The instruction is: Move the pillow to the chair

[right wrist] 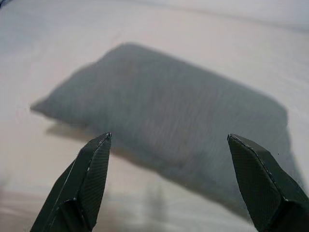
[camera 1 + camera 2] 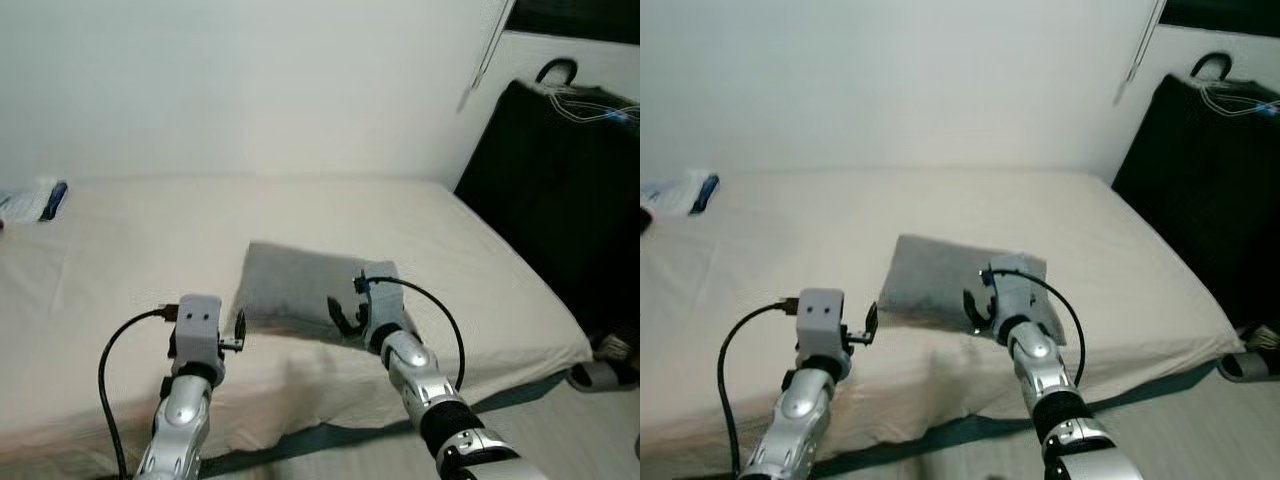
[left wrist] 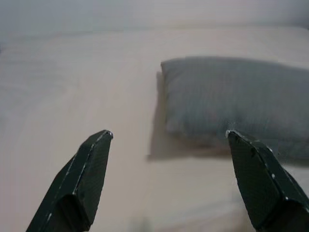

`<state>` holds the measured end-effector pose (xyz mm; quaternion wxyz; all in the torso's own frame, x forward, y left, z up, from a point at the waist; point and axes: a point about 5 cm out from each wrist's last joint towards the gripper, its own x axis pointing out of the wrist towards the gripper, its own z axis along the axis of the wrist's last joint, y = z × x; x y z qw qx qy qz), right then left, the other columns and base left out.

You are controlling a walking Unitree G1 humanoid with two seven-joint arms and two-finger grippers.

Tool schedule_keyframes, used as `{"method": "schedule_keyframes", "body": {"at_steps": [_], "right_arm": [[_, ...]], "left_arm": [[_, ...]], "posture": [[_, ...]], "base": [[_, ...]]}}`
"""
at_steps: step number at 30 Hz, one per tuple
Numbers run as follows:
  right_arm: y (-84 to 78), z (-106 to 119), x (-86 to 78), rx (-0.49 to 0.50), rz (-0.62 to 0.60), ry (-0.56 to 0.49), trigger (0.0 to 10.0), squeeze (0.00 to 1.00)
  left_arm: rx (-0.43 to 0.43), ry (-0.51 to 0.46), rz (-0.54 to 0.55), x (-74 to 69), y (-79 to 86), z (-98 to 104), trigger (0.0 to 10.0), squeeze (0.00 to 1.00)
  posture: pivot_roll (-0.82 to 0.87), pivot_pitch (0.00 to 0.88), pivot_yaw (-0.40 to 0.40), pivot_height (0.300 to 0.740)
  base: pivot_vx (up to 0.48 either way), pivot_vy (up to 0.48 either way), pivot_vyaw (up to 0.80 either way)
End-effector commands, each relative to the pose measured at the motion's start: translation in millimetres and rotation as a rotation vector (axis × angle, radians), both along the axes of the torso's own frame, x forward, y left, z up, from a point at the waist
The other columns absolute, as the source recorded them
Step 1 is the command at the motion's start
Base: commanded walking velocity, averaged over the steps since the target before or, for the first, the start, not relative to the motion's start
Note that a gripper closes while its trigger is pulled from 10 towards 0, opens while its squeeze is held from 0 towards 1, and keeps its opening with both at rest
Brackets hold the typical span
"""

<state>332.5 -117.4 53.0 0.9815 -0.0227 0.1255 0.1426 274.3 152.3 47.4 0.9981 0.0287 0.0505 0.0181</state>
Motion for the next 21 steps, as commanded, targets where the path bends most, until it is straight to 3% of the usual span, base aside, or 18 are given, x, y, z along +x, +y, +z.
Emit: {"method": "schedule_keyframes", "body": {"at_steps": [1, 9, 13, 21], "right_arm": [[-3.5, -2.0, -0.5, -0.006, -0.014, 0.009, 10.0, 0.00], [-5.4, -2.5, -0.5, -0.001, -0.022, 0.016, 10.0, 0.00], [-6.3, -1.7, -0.8, 0.039, -0.017, 0.008, 10.0, 0.00], [-13.5, 5.6, 9.3, 0.067, -0.066, 0.028, 10.0, 0.00]], "left_arm": [[0.002, 0.007, -0.012, -0.7, -2.6, -1.3, 10.0, 0.00], [0.004, 0.001, -0.028, 0.6, -4.2, 0.7, 10.0, 0.00], [0.004, -0.003, -0.034, 1.5, -5.0, 2.4, 10.0, 0.00], [-0.010, 0.020, -0.073, 4.6, -10.0, 2.5, 10.0, 0.00]], "posture": [[0.06, 0.000, -0.135, 0.618], [0.06, 0.000, -0.127, 0.618], [0.06, 0.000, -0.125, 0.598], [0.06, 0.000, -0.123, 0.580]], "base": [[0.000, 0.000, 0.00], [0.000, 0.000, 0.00], [0.000, 0.000, 0.00], [0.000, 0.000, 0.00]]}}
